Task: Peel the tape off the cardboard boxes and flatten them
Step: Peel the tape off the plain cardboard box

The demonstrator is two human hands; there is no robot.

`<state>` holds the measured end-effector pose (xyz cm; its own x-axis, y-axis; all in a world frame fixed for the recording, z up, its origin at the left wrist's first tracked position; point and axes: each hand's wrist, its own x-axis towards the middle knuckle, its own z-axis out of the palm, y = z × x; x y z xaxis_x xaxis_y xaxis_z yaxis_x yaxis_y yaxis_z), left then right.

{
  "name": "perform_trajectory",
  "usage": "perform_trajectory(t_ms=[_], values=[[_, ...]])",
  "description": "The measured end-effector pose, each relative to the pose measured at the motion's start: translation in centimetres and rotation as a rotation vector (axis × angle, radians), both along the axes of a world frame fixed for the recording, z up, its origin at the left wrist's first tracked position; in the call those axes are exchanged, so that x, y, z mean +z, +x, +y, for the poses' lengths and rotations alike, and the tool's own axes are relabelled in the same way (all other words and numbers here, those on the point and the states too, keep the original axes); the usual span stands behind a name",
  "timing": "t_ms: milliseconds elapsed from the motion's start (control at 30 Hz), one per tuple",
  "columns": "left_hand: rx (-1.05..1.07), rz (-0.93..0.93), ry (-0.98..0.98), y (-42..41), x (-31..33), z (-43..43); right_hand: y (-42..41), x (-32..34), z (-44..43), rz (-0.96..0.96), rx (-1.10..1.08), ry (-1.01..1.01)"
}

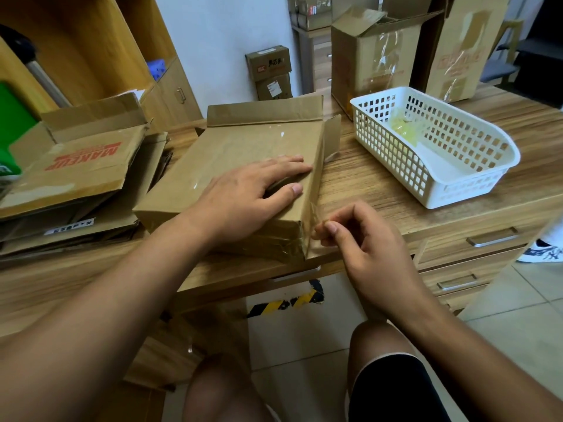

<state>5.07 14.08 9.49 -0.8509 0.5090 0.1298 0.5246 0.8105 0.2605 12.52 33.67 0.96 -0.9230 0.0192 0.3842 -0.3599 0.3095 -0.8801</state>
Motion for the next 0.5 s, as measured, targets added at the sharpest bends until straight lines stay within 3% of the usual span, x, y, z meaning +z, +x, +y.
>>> perform_trajectory(t_ms=[367, 500], values=[[0.009, 0.005, -0.013, 0.2, 0.0, 0.2, -1.1, 0.1, 0.4, -0.045, 0.048, -0.086], [0.009, 0.022, -0.006, 0.2, -0.1, 0.1, -1.2, 0.3, 0.3, 0.002, 0.030, 0.087]])
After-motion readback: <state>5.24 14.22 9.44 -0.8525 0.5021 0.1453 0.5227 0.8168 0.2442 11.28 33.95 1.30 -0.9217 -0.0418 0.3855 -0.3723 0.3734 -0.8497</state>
